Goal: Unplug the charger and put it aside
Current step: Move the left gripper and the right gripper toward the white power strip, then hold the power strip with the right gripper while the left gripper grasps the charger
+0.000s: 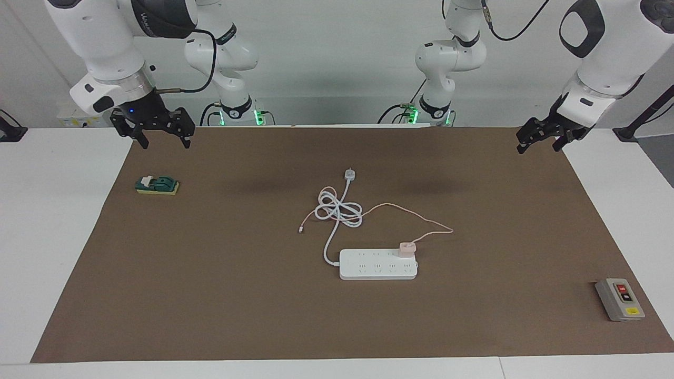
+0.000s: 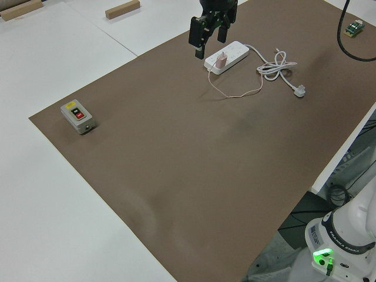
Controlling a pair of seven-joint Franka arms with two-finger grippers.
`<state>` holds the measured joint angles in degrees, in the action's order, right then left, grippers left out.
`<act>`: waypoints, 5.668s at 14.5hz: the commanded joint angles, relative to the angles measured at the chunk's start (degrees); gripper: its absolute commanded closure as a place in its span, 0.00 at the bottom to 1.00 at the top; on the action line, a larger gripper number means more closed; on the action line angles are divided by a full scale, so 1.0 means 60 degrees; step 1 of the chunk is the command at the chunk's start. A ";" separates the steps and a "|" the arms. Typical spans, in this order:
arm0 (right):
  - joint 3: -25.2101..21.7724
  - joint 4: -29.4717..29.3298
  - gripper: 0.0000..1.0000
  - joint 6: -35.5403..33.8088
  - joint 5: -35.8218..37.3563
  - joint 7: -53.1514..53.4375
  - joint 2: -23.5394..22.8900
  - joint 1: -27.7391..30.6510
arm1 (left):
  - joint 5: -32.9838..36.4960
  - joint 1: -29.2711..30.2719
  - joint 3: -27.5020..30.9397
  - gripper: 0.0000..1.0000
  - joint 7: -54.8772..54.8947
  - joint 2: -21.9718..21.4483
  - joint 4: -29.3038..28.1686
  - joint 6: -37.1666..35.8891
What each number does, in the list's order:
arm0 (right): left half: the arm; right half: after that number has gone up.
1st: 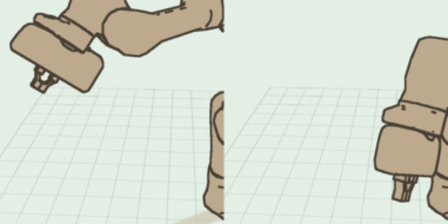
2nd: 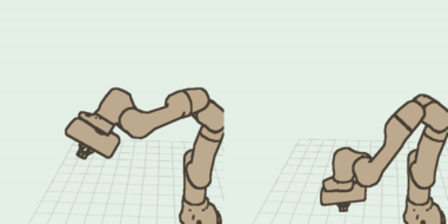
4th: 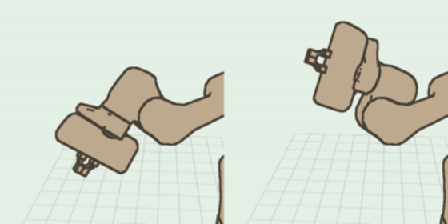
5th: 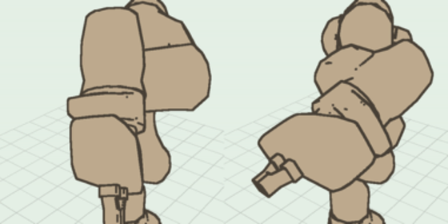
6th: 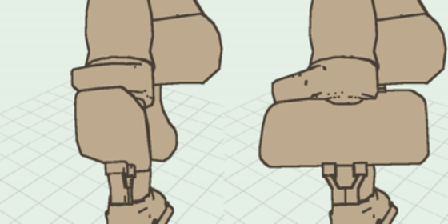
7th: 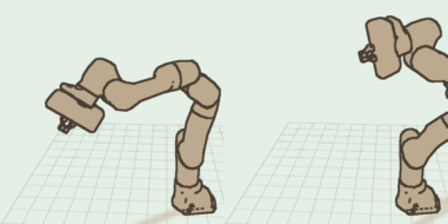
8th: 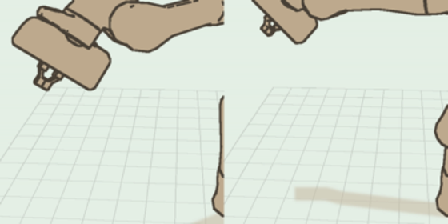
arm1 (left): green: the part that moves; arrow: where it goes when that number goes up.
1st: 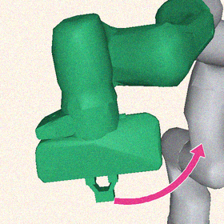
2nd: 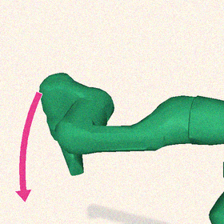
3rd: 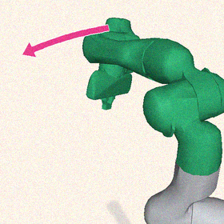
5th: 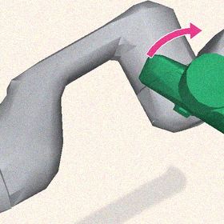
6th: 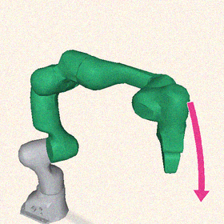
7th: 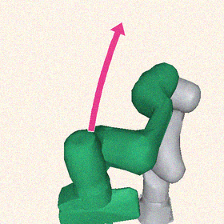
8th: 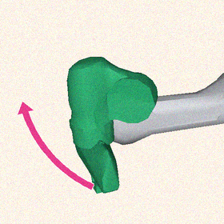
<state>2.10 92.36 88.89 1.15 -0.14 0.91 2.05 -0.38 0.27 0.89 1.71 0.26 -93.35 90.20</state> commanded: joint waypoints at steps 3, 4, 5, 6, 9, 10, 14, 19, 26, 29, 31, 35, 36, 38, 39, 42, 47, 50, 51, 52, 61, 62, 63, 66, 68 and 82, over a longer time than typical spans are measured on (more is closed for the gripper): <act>0.0046 0.0221 0.00 0.0010 0.0043 -0.0285 0.0214 0.0112 | -0.0069 -0.0090 0.0100 0.00 0.0009 0.0133 0.0134 0.0053; 0.0046 0.0221 0.00 0.0010 0.0028 -0.0285 0.0214 0.0112 | -0.0098 -0.0075 0.0100 0.00 -0.0078 0.0147 0.0148 0.0054; 0.0046 0.0192 0.00 0.0039 0.0042 -0.0270 0.0185 0.0112 | -0.0084 -0.0075 0.0115 0.00 -0.0311 0.0147 0.0178 0.0054; 0.0032 0.0149 0.00 0.0083 0.0043 -0.0212 0.0214 0.0127 | -0.0098 -0.0089 0.0115 0.00 -0.0662 0.0147 0.0192 0.0054; -0.0071 0.0133 0.00 -0.0004 0.0028 -0.0270 0.0229 0.0156 | -0.0069 -0.0294 0.0101 0.00 -0.2708 0.0366 0.0265 0.0068; -0.0071 0.0134 0.00 -0.0034 0.0028 -0.0226 0.0229 0.0156 | 0.0004 -0.0585 0.0100 0.00 -0.3514 0.0584 0.0396 0.0068; -0.0071 0.0207 0.00 0.0171 -0.0031 0.0575 0.0229 0.0113 | -0.0039 -0.1027 0.0101 0.00 -0.6517 0.1245 0.0763 0.0097; 0.0046 0.0398 0.00 0.0712 -0.1361 0.5537 -0.0516 -0.0486 | -0.0127 -0.1730 0.0086 0.00 -1.0252 0.2401 0.1656 0.0462; 0.0031 0.0251 0.00 0.3830 -0.4496 1.2526 -0.2729 -0.2142 | -0.0464 -0.1950 0.0086 0.00 -1.3964 0.3018 0.1950 0.1606; 0.0031 -0.0785 0.00 0.4170 -0.5580 1.4081 -0.4117 -0.2538 | -0.0742 -0.1935 0.0086 0.00 -1.4273 0.3106 0.1951 0.1840; 0.0031 -0.1635 0.00 0.4170 -0.6281 1.4611 -0.5026 -0.2685 | -0.0757 -0.1964 0.0100 0.00 -1.4827 0.3398 0.1979 0.2322; 0.0046 -0.2105 0.00 0.4667 -0.7732 1.4599 -0.6155 -0.2817 | -0.0699 -0.2651 0.0130 0.00 -1.6103 0.3969 0.1980 0.3042; 0.0046 -0.2340 0.00 0.4683 -0.8026 1.4569 -0.6419 -0.2875 | -0.0655 -0.2871 0.0144 0.00 -1.6366 0.4144 0.1994 0.3042; 0.0061 -0.3653 0.00 0.4522 -0.8612 1.4569 -0.7514 -0.2817 | -0.0538 -0.3194 0.0174 0.00 -1.6835 0.4496 0.2300 0.3115; 0.0075 -0.4211 0.00 0.4522 -0.8803 1.4497 -0.8028 -0.2832 | -0.0538 -0.3282 0.0174 0.00 -1.7156 0.4788 0.2519 0.3130; 0.0573 -0.4803 0.00 0.4551 -0.9257 1.3270 -0.8808 -0.2745 | -0.0508 -0.3736 0.0174 0.00 -1.7904 0.5258 0.2653 0.3130; 0.0588 -0.5169 0.00 0.4623 -0.9787 1.2445 -0.9424 -0.2759 | -0.0538 -0.4043 0.0173 0.00 -1.8329 0.5801 0.2639 0.3437; 0.0588 -0.5140 0.00 0.4683 -0.9816 1.2430 -0.9454 -0.2891 | -0.0523 -0.4132 0.0174 0.00 -1.8419 0.6006 0.2653 0.3452; 0.0588 -0.5140 0.00 0.4683 -0.9816 1.2430 -0.9512 -0.2905 | -0.0508 -0.4133 0.0174 0.00 -1.8390 0.6021 0.2653 0.3510; 0.0588 -0.5140 0.00 0.4683 -0.9830 1.2430 -0.9542 -0.2920 | -0.0508 -0.4133 0.0174 0.00 -1.8332 0.6050 0.2653 0.3699; 0.0530 -0.5110 0.00 0.5152 -0.9699 1.1962 -0.9703 -0.3257 | -0.0508 -0.4133 0.0144 0.00 -1.7921 0.6212 0.2624 0.3906; 0.0500 -0.5111 0.00 0.5166 -0.9699 1.1933 -0.9703 -0.3242 | -0.0508 -0.4133 0.0144 0.00 -1.7921 0.6212 0.2624 0.3921; 0.0500 -0.5067 0.00 0.5239 -0.9684 1.1889 -0.9703 -0.3271 | -0.0508 -0.4133 0.0173 0.02 -1.7907 0.6212 0.2624 0.3994; 0.0515 -0.5037 0.00 0.5370 -0.9669 1.1625 -0.9834 -0.3286 | -0.0479 -0.4133 0.0188 0.64 -1.7848 0.6212 0.2624 0.4024; 0.0500 -0.5037 0.00 0.5430 -0.9669 1.1625 -0.9850 -0.3301 | -0.0348 -0.4147 0.0174 1.00 -1.7877 0.6212 0.2624 0.4024; 0.0515 -0.4876 0.41 0.5884 -0.9772 1.1610 -0.9835 -0.3506 | -0.0362 -0.4206 0.0174 1.00 -1.8141 0.6314 0.2624 0.4009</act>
<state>5.26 63.39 121.39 -56.34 71.28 -57.06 -17.57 -3.20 -23.85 1.08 -106.47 36.53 -79.11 113.94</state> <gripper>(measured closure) 0.048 0.714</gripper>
